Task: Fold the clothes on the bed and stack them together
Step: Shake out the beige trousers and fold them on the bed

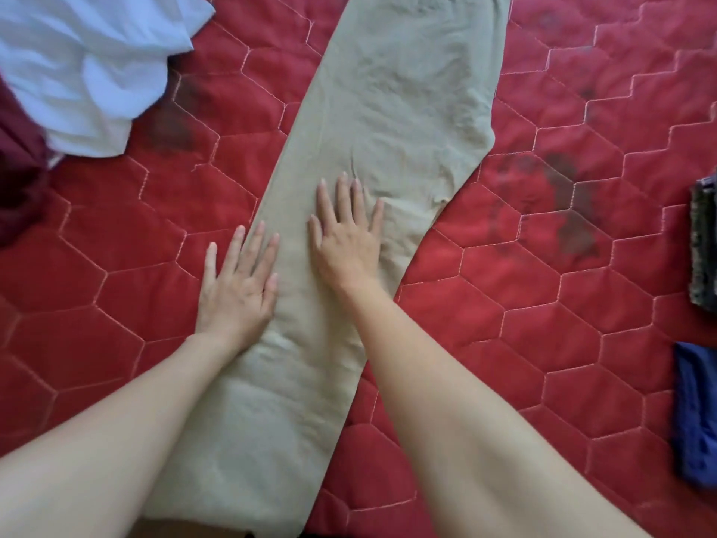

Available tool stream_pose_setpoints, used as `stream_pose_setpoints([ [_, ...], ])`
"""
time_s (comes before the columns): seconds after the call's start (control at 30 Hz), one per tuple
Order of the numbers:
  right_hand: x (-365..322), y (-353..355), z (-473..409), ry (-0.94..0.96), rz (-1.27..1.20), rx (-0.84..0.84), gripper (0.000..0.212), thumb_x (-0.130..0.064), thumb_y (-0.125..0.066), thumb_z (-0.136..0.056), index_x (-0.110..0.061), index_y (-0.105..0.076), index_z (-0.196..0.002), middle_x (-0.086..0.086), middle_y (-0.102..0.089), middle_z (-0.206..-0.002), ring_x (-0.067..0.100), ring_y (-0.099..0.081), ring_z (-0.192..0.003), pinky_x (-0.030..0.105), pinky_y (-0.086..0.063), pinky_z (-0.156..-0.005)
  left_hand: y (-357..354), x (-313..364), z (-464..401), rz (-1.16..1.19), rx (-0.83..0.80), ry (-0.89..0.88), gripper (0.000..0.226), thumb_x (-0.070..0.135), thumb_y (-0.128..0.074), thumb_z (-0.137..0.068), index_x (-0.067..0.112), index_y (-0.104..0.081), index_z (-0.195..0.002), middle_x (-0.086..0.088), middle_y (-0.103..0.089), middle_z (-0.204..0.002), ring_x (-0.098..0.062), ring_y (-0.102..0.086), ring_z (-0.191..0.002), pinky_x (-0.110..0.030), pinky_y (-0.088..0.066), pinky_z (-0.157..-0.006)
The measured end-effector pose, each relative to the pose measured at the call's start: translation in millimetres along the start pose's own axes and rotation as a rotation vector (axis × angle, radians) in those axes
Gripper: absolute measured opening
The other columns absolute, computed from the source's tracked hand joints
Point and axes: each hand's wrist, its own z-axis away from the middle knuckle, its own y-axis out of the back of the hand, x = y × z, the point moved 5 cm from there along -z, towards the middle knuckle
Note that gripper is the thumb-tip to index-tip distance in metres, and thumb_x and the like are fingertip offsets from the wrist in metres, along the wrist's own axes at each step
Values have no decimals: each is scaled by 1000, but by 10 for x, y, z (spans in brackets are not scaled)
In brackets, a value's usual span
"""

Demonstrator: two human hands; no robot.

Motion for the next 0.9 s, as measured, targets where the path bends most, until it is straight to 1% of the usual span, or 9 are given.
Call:
stream_pose_setpoints([
  [0.17,372,-246,1021,-301,-97,144,62,-44,-28,-99,-21,-11,-154,7,-5,-162,22,-2,-150,47,3,-119,-62,-227,488,11,13,107,60,37,-18,-98,17,-13,-154,0,-9,-162,-21,-5,-150,-51,-4,-118],
  [0.37,276,-406,2179,-296,-144,-1,63,-40,-24,-103,-7,-6,-154,8,2,-162,21,5,-149,39,2,-121,-84,-279,1212,16,-80,172,57,37,-20,-103,18,-4,-155,1,0,-163,-19,3,-150,-48,0,-120],
  [0.43,149,-373,2369,-329,-265,-1,61,-36,-29,-103,-4,-12,-153,9,-3,-162,20,0,-150,35,-2,-121,-28,-273,1416,71,-68,195,56,36,-28,-103,17,-15,-154,-1,-10,-162,-20,-4,-149,-47,-4,-118],
  [0.5,13,-290,2539,-399,-423,76,55,-30,-41,-101,-3,-31,-148,9,-24,-158,22,-17,-146,31,-14,-118,75,-252,1575,148,13,243,52,34,-45,-100,11,-36,-146,-8,-31,-154,-26,-25,-143,-46,-19,-114],
  [0.57,-104,-222,2704,-496,-559,182,40,-23,-51,-97,-4,-52,-132,9,-48,-138,25,-40,-129,29,-31,-104,156,-246,1673,185,66,322,45,34,-58,-93,8,-51,-129,-10,-45,-137,-29,-40,-126,-45,-32,-101],
  [0.6,-156,-224,2792,-559,-624,208,32,-22,-53,-95,-6,-57,-124,8,-54,-127,24,-47,-119,28,-36,-95,176,-258,1720,191,67,370,42,35,-60,-91,9,-53,-123,-10,-47,-131,-30,-43,-120,-44,-34,-97],
  [0.7,-269,-328,3017,-786,-815,163,27,-28,-58,-92,-13,-58,-116,3,-57,-114,22,-56,-102,29,-37,-77,192,-346,1805,248,15,513,38,43,-63,-88,14,-57,-113,-10,-48,-125,-30,-44,-117,-42,-34,-96],
  [0.8,-354,-429,3169,-890,-877,143,30,-34,-60,-90,-16,-57,-114,0,-60,-110,20,-58,-97,31,-39,-75,191,-465,1787,292,-68,602,39,50,-62,-87,17,-63,-106,-10,-51,-124,-30,-44,-119,-41,-32,-99],
  [0.9,-431,-427,3302,-925,-827,211,24,-34,-59,-92,-16,-60,-107,-3,-59,-103,17,-56,-92,28,-34,-73,206,-516,1785,312,-167,588,42,53,-63,-86,17,-68,-106,-11,-50,-127,-31,-43,-121,-41,-33,-102],
])
